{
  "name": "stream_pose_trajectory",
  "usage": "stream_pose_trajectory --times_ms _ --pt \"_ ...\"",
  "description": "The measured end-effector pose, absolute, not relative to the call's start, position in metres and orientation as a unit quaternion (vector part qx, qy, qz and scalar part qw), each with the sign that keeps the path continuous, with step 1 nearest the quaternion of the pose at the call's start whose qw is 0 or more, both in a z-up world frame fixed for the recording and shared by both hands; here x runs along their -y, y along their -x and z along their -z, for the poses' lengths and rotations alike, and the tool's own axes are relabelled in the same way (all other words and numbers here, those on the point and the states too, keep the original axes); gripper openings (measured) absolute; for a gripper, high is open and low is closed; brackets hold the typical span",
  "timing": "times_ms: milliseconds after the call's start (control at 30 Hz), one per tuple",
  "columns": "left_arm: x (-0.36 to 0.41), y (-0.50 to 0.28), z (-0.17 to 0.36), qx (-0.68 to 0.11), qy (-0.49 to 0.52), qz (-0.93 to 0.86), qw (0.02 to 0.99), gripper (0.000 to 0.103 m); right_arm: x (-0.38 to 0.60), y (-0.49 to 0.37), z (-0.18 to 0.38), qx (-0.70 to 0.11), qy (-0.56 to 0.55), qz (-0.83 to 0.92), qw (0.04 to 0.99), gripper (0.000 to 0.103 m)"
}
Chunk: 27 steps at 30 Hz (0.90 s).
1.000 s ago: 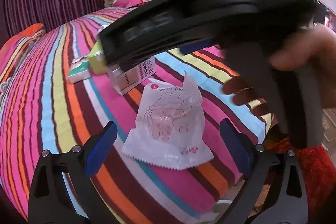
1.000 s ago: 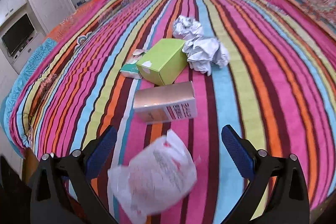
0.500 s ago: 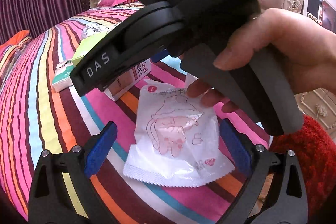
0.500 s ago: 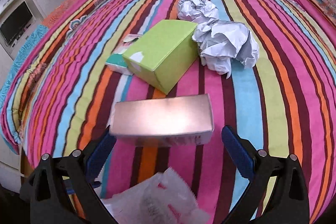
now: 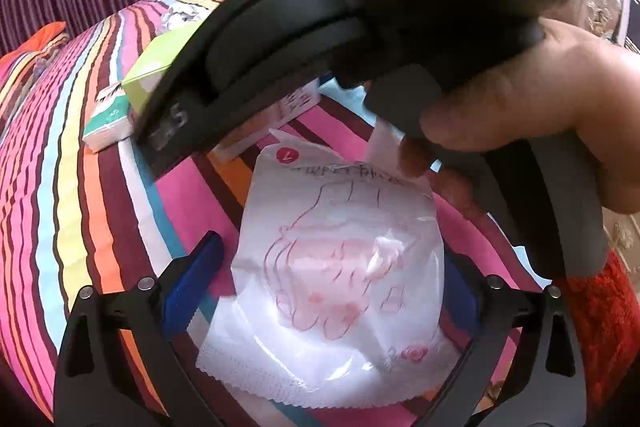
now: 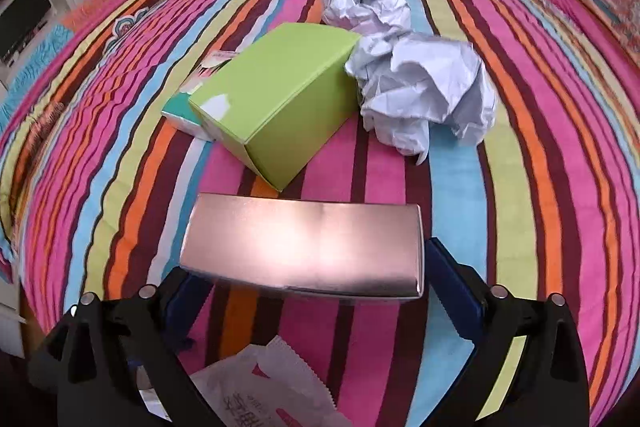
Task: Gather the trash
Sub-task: 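Grasp another white wrapper with left tool while right tool grasps pink box, then carry wrapper and pink box over the wastebasket with both tools and release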
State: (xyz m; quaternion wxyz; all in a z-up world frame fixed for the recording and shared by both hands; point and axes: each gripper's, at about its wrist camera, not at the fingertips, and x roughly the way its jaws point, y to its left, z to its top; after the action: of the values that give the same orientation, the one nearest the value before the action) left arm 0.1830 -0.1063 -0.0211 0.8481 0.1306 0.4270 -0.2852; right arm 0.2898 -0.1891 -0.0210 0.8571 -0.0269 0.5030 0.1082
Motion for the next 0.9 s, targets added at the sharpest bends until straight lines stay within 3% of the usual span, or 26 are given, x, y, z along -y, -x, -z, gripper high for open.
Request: stream_pose_trajectory --times_ms 67,133,633,900 --pt "0.105 -0.184 0.020 -0.424 -0.127 0.272 0.855 0.079 0.195 -0.289 0.019 -0.502 0.012 -0.102 0.859 0.080" --pt "0.100 -0.187 0.019 -0.427 -0.112 0.268 0.857 0.074 0.204 -0.286 0.017 -0.498 -0.008 -0.093 0.862 0.080" --pt "0.070 -0.181 0.011 -0.443 -0.007 0.212 0.871 0.072 0.270 -0.235 0.008 -0.482 -0.072 -0.014 0.873 0.080" --pt "0.055 -0.166 -0.005 -0.442 -0.010 0.189 0.877 0.072 0.274 -0.209 0.002 -0.480 -0.083 -0.012 0.873 0.080"
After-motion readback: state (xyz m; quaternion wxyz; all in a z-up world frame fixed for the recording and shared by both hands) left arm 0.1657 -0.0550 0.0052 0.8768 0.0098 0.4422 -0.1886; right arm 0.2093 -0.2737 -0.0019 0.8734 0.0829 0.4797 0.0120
